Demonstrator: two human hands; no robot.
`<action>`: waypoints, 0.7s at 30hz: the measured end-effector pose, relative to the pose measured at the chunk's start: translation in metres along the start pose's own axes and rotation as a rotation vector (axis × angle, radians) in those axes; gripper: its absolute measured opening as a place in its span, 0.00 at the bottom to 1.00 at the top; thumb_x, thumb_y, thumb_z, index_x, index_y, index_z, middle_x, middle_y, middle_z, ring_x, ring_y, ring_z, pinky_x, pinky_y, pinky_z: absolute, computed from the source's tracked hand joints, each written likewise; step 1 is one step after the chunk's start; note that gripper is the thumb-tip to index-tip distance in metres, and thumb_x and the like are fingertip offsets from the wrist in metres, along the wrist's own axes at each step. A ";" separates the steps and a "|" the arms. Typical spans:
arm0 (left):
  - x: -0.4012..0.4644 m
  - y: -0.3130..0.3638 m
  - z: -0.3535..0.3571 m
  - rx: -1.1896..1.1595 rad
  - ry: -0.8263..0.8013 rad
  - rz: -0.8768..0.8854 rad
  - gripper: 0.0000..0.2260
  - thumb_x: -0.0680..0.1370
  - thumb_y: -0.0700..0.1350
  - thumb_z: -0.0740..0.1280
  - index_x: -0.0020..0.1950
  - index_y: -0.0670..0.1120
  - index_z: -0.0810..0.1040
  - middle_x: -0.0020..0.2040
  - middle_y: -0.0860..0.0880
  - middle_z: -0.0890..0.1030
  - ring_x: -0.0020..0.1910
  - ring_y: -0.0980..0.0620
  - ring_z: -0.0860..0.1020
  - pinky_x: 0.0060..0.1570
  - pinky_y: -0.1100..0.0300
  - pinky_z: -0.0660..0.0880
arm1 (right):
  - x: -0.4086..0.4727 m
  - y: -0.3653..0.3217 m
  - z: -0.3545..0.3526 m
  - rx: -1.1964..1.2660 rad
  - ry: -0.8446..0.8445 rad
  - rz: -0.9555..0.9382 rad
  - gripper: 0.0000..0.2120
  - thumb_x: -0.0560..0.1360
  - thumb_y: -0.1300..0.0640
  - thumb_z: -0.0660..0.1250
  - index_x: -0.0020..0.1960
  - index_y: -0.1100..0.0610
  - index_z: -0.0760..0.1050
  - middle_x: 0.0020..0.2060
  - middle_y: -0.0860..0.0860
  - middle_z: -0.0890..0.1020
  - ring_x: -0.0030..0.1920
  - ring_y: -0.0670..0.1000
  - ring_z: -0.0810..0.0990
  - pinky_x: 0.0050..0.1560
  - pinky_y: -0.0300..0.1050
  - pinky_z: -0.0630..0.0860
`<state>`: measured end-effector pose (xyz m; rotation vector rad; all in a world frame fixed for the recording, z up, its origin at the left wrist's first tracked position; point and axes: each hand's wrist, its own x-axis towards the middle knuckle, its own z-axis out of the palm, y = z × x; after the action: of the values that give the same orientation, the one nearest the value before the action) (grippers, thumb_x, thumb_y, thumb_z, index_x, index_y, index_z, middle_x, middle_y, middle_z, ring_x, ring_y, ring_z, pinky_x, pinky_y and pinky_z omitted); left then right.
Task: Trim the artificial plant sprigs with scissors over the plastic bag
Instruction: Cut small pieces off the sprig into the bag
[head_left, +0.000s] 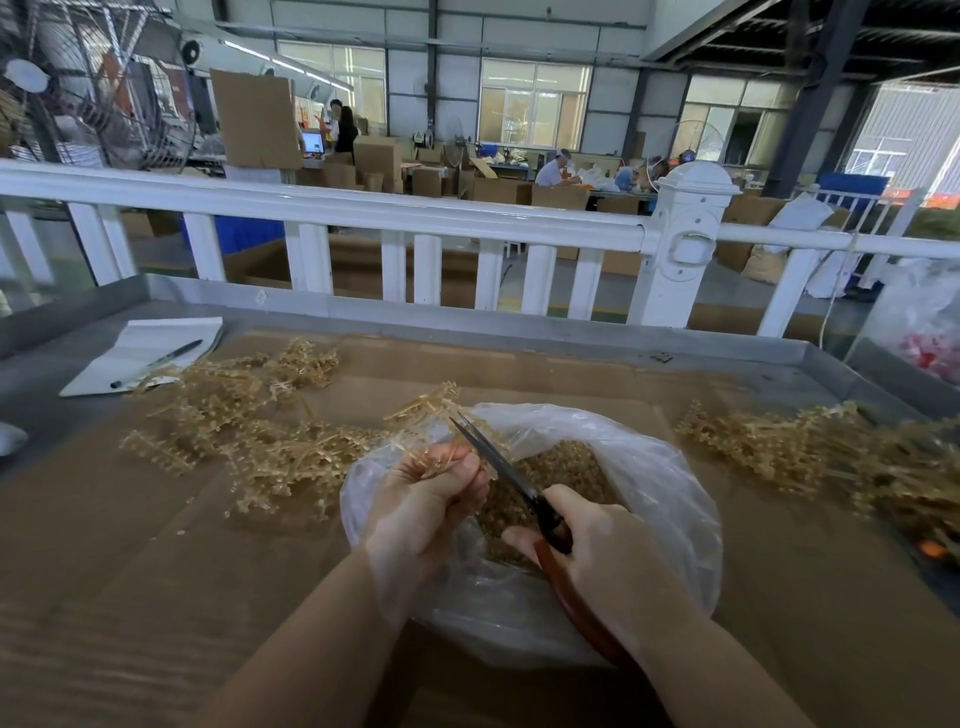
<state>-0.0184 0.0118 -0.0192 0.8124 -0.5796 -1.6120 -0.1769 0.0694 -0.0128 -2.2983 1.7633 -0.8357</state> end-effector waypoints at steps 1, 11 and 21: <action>0.000 0.000 0.000 0.006 -0.002 0.003 0.07 0.72 0.29 0.65 0.41 0.39 0.77 0.30 0.46 0.81 0.28 0.54 0.81 0.33 0.62 0.80 | 0.000 0.001 0.001 -0.006 0.006 -0.003 0.15 0.74 0.35 0.60 0.44 0.47 0.71 0.29 0.42 0.74 0.32 0.40 0.75 0.34 0.32 0.69; -0.002 -0.004 0.000 0.005 -0.062 0.001 0.08 0.71 0.28 0.66 0.42 0.40 0.77 0.33 0.46 0.81 0.32 0.53 0.81 0.34 0.64 0.79 | 0.003 0.008 0.001 0.109 0.081 0.032 0.19 0.71 0.32 0.58 0.39 0.47 0.70 0.29 0.46 0.75 0.33 0.42 0.75 0.35 0.36 0.71; -0.005 -0.001 -0.001 0.035 -0.148 -0.060 0.17 0.64 0.31 0.67 0.50 0.42 0.79 0.38 0.44 0.81 0.35 0.49 0.80 0.43 0.55 0.77 | 0.000 0.004 0.004 -0.003 0.087 0.027 0.12 0.74 0.37 0.63 0.41 0.44 0.70 0.28 0.40 0.72 0.31 0.37 0.73 0.35 0.29 0.68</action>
<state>-0.0181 0.0166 -0.0201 0.7469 -0.6958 -1.7315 -0.1784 0.0673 -0.0175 -2.2671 1.8269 -0.9431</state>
